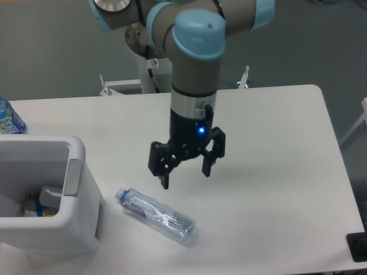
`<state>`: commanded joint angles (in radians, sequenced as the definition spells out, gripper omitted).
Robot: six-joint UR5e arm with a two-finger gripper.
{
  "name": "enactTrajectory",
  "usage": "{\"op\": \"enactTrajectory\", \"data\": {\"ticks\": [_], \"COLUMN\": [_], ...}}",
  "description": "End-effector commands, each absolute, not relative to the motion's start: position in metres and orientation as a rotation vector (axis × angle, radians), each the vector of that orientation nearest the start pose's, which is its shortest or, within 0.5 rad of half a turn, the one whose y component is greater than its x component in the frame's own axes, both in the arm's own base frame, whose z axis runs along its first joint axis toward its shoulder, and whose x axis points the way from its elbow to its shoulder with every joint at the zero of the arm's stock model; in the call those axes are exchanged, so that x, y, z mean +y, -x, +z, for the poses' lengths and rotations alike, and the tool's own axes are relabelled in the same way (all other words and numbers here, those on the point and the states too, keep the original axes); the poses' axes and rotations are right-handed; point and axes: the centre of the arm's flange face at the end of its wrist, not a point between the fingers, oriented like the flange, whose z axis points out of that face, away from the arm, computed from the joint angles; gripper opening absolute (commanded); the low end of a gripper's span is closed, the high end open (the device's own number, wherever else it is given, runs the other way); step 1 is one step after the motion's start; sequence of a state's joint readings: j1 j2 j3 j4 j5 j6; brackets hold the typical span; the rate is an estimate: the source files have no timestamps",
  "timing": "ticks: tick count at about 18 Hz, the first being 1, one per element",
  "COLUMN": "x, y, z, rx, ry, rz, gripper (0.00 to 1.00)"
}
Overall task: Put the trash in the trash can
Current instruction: 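Move the gripper over the clear water bottle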
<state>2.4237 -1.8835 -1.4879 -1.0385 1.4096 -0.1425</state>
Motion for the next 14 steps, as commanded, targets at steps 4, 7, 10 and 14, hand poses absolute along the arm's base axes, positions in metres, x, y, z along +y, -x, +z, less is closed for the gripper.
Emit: {"op": "enactTrajectory", "data": {"ticks": [4, 7, 10, 14], "x": [0.543, 0.55, 0.563, 0.576], "y": [0.398, 0.401, 0.395, 0.395], "z": [0.35, 0.32, 0.294, 0.268], "rx": [-1.449, -1.488, -1.516, -1.56], "ry": [2.517, 2.546, 2.573, 2.586], "rz": [-0.087, -0.102, -0.118, -0.131], "gripper": [1.0, 1.0, 1.0, 1.0]}}
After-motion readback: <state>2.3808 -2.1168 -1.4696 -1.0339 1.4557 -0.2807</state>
